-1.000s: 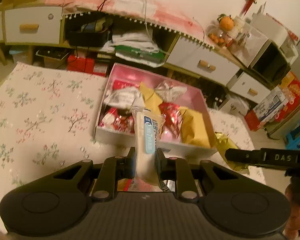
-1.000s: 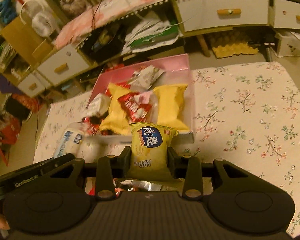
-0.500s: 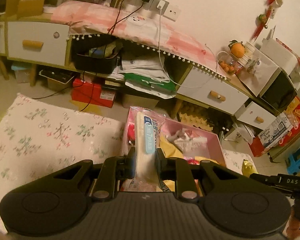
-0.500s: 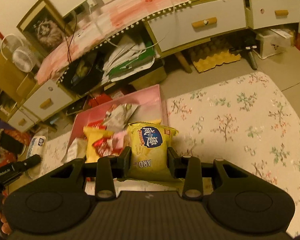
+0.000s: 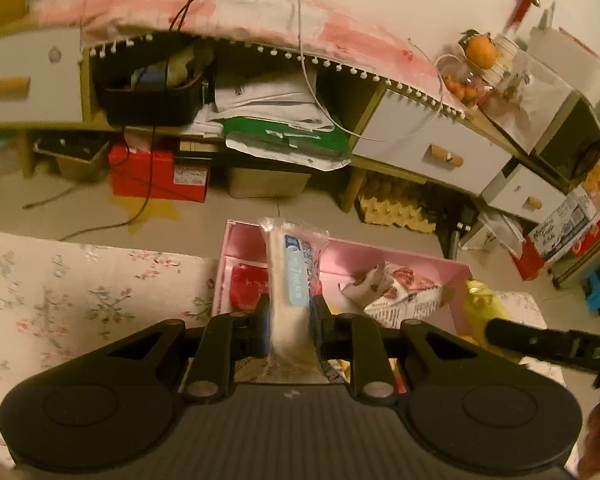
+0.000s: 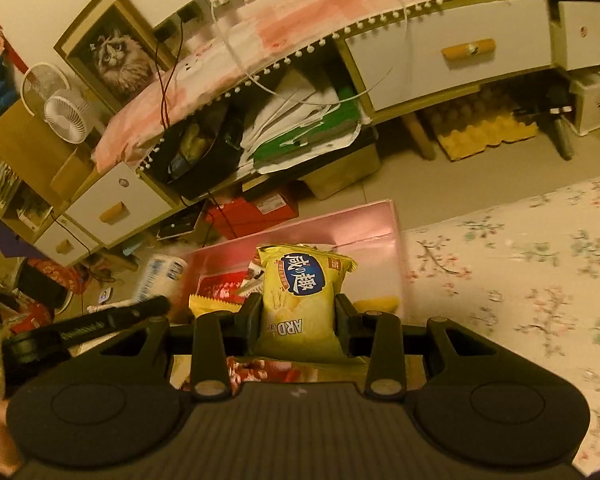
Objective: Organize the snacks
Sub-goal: 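Place the white packet and yellow bag into the pink box with both grippers, then grasp a red spicy snack pack with the left gripper while the right gripper grasps a small cake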
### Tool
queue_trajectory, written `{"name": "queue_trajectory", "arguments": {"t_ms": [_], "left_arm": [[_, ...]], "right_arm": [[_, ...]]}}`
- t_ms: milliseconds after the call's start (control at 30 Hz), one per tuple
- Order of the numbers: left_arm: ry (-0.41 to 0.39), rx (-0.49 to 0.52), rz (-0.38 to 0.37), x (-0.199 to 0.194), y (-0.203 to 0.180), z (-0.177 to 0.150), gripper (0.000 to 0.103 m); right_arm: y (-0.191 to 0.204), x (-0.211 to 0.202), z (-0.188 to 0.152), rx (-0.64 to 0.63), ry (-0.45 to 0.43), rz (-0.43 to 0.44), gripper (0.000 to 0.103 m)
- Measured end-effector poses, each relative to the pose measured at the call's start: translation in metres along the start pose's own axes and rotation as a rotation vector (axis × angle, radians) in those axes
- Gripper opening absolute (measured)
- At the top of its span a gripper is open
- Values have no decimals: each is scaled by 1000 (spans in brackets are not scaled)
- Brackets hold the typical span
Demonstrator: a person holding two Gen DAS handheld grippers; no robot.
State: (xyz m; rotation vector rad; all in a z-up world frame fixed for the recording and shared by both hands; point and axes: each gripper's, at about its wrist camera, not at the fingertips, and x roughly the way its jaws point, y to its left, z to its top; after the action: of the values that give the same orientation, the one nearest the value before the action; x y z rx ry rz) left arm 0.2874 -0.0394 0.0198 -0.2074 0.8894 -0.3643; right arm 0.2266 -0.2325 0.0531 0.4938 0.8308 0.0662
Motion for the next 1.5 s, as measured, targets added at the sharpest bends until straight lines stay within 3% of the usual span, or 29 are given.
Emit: {"name": "queue_trajectory", "arguments": {"t_ms": [100,233,267,300,367,467,900,1100,1267,1500], "left_arm": [[14,-30,-28,5,3,1,26],[13,-14,8,10,-1,3,30],[8,-23,16,9,-1,2,42],[10,-28,15,9,-1,-1,60],[15,-3,42,6,-3,-6,67],[24,2,42,-4,-2,-9,67],[-75,-86,-22,-124,-5,-32,75],[-109,-140,-54,-173,-18,-65,82],[-97,-170,-35,-187,-24,-86,83],[-49,-181,-23,-179,-21,-110,83]], "right_arm": [[-3,11,1,25,-17,-59,35],[-6,12,1,36,-78,-112,35],[-6,12,0,33,-83,-113,37],[-6,10,0,38,-77,-108,39],[-7,1,-1,55,-80,-103,44],[-1,-21,0,25,-99,-109,53],[21,-111,-17,48,-93,-61,59],[32,-146,-42,30,-76,-12,70],[20,-160,-56,82,-70,27,75],[-3,-166,-59,111,-53,-21,75]]}}
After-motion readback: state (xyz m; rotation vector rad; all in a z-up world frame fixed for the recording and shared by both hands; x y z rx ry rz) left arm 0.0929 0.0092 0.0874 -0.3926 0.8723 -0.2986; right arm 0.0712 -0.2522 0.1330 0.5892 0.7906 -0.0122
